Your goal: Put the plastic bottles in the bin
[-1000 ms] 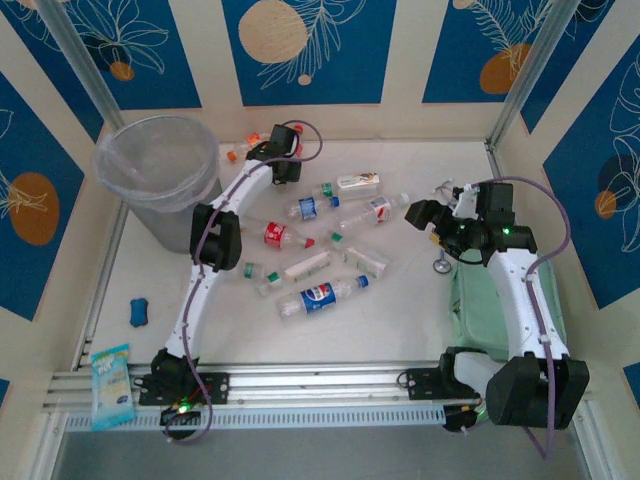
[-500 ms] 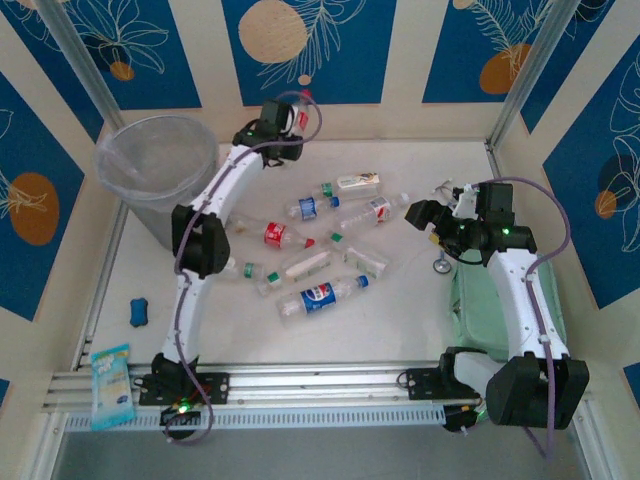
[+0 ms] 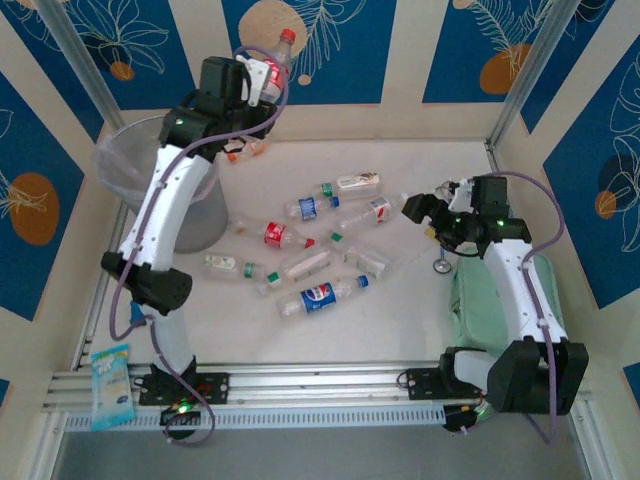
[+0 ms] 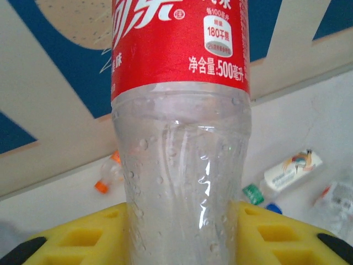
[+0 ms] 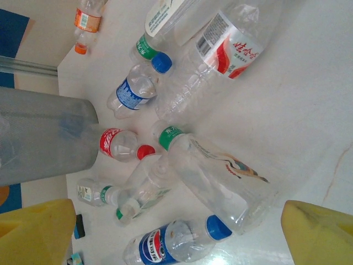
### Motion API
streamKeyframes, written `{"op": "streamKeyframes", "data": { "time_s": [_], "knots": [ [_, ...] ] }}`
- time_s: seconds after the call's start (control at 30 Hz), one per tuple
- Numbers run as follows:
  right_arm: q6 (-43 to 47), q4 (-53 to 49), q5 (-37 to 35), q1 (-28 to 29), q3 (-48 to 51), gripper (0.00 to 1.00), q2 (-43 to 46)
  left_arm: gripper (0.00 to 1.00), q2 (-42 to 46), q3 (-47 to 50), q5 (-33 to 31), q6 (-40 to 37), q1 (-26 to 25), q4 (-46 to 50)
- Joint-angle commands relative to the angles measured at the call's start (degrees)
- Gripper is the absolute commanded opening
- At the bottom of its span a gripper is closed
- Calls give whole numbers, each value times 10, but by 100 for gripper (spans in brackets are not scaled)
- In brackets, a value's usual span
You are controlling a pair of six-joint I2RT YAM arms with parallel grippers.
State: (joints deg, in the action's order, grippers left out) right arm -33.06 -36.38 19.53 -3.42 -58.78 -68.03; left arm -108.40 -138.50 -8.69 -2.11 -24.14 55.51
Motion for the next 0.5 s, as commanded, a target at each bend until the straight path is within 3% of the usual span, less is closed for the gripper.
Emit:
{"op": "streamKeyframes", "data": {
  "time_s": [0.0,0.13,0.33,0.47],
  "knots": [
    [-22,37,6,14,-17,96,-23,0,32,-25,-21,-37,24,124],
    [-25,66,11,37,-32,96,-57,0,79,-2,-14,-44,83,171],
    [-24,77,6,66,-50,96,-85,0,96,38,52,-50,214,177],
    [-29,86,-1,73,-42,96,-90,0,83,57,56,-75,250,204]
  ]
}}
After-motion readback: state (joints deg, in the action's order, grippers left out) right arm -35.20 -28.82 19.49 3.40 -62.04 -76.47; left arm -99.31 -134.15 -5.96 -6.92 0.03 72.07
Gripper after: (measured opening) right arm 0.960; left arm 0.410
